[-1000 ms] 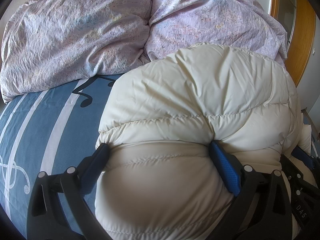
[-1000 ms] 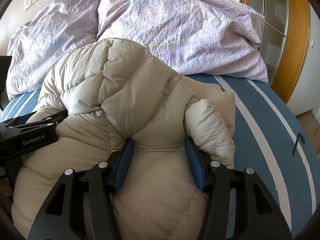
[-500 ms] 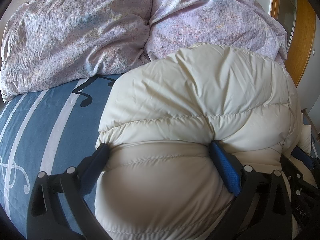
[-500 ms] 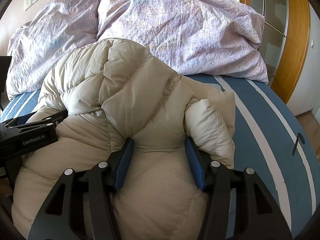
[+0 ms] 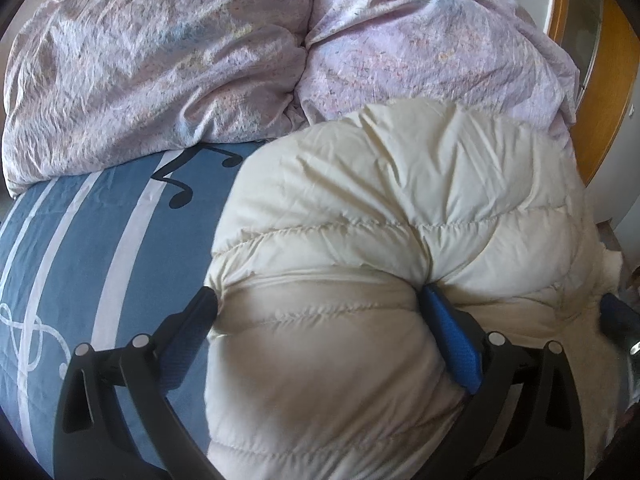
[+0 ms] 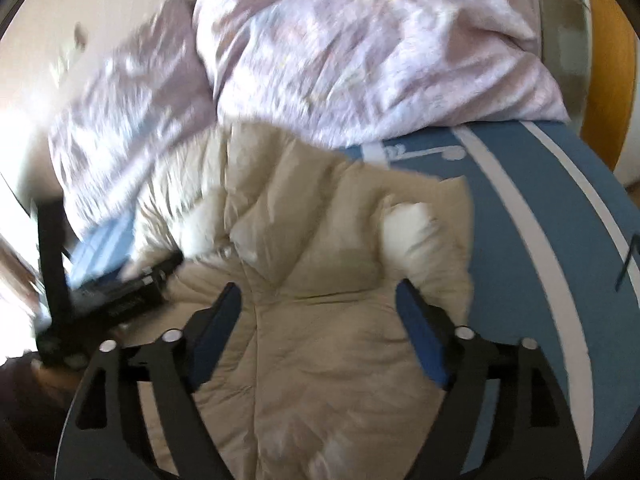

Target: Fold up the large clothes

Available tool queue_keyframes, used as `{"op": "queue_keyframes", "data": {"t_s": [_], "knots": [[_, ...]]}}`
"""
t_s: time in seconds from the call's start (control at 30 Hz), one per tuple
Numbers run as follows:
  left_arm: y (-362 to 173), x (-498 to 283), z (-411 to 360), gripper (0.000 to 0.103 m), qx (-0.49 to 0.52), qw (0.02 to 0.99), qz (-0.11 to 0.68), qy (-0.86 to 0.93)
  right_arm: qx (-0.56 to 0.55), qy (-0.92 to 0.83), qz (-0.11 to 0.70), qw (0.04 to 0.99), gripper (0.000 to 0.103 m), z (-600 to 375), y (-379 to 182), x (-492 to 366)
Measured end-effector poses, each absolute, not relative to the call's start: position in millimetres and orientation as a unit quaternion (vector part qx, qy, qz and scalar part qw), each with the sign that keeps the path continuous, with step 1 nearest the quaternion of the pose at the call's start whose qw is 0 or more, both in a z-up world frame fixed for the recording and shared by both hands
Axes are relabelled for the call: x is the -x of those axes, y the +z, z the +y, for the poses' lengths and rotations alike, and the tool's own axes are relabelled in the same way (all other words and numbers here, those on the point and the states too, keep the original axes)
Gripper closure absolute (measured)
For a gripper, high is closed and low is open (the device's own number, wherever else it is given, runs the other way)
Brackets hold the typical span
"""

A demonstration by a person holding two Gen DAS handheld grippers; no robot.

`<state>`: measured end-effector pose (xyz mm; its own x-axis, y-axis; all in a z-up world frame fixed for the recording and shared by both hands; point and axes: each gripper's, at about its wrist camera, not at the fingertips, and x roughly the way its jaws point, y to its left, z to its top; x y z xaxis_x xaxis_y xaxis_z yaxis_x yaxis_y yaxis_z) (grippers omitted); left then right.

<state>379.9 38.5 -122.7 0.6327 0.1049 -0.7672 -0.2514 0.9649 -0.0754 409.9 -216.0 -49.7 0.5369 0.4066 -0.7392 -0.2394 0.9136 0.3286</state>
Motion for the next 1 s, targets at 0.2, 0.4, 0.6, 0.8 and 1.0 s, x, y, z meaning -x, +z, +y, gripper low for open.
{"op": "queue_keyframes", "data": {"t_s": [0.2,0.4,0.6,0.8,1.0], "knots": [[-101.2,-367.8,39.7,0.004,0.083,0.904,0.411,0.085,-0.164,0.169,0.490,0.839,0.003,-255.9,-51.2,-426.2],[-99.1,-363.7,30.0,0.004,0.074,0.903,0.417,0.072,-0.198,0.173,0.560,0.786,0.003,-257.4,-81.2,-444.8],[-100.3,-359.7,24.9,0.004,0.074,0.902,0.420,0.069,-0.201,0.179,0.588,0.763,0.003,-246.6,-97.3,-454.1],[-102.5,-357.6,22.1,0.004,0.074,0.900,0.425,0.066,-0.210,0.191,0.609,0.740,0.003,-239.9,-113.3,-461.1],[-97.2,-355.7,31.0,0.004,0.088,0.898,0.426,0.070,-0.222,0.208,0.613,0.729,0.001,-237.1,-121.6,-464.7]]}}
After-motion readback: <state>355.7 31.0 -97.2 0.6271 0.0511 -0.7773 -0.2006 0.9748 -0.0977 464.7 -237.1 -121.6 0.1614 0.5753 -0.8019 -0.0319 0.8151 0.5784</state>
